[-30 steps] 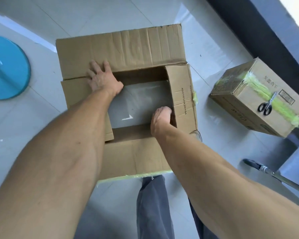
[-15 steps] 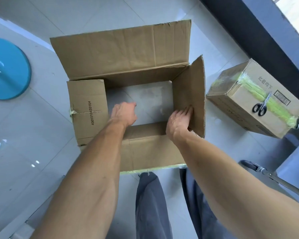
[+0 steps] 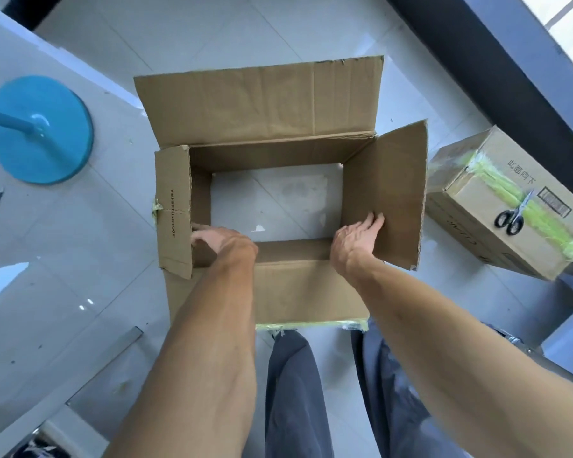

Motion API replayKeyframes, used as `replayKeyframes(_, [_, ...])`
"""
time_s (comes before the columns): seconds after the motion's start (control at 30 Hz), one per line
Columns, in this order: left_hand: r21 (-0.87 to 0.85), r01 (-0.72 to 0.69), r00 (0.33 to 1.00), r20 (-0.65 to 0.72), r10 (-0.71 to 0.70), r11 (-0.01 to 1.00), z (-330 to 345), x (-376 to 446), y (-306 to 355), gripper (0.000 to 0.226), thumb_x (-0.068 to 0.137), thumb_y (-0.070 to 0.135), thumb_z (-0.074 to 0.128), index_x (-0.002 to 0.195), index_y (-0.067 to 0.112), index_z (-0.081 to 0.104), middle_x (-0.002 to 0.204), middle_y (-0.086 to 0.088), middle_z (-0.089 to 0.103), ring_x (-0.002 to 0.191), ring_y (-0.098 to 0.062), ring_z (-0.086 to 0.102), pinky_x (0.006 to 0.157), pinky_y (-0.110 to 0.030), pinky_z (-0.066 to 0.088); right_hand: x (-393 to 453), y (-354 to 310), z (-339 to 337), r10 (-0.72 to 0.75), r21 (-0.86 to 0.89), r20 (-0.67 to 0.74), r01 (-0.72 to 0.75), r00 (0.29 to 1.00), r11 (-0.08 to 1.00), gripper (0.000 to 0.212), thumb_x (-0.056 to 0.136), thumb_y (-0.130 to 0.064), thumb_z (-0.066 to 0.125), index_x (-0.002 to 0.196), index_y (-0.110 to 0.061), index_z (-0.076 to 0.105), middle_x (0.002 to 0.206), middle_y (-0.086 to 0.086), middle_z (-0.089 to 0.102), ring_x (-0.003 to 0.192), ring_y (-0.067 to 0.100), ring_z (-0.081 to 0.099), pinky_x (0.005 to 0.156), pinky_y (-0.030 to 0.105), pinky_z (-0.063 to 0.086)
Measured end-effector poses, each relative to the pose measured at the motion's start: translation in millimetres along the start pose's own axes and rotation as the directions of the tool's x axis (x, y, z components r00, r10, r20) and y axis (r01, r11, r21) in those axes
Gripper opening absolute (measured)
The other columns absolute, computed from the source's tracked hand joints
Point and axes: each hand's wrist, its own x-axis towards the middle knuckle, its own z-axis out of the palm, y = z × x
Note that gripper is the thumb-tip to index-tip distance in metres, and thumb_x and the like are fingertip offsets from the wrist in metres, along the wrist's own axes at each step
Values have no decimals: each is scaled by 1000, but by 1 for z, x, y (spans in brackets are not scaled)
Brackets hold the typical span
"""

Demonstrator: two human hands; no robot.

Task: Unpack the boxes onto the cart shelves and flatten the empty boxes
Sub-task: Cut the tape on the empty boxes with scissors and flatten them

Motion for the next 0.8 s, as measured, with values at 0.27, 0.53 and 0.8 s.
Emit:
replayKeyframes(0.27, [-439, 191, 973, -34, -228, 878, 46, 42, -77, 102, 87, 64, 55, 157, 12, 4, 159, -27, -17, 145, -52, 10, 109, -59, 32, -6, -10, 24, 104, 128, -23, -100, 994, 987, 56, 101, -20, 19, 156, -13, 11, 159, 28, 12, 146, 49, 2, 112, 68, 3])
replayKeyframes(0.53, [-684, 20, 993, -71, -94, 729, 100, 61, -80, 107, 85, 44, 58, 155, 15, -16, 161, -22, -14, 141, -46, 28, 113, -53, 26, -21, -45, 24, -206, 330, -59, 213, 977, 920, 34, 100, -4, 41, 132, 4, 45, 134, 20, 52, 111, 20, 54, 64, 28, 46])
replayKeyframes(0.8, [-780, -87, 954, -245, -174, 620, 107, 59, -76, 94, 86, 37, 64, 155, 8, 6, 158, -33, 1, 144, -47, 17, 115, -53, 21, -28, -88, 10, -401, 564, -264, 478, 877, 673, 71, 92, -45, 63, 146, -10, 32, 139, 18, 45, 106, 24, 54, 84, 38, 51])
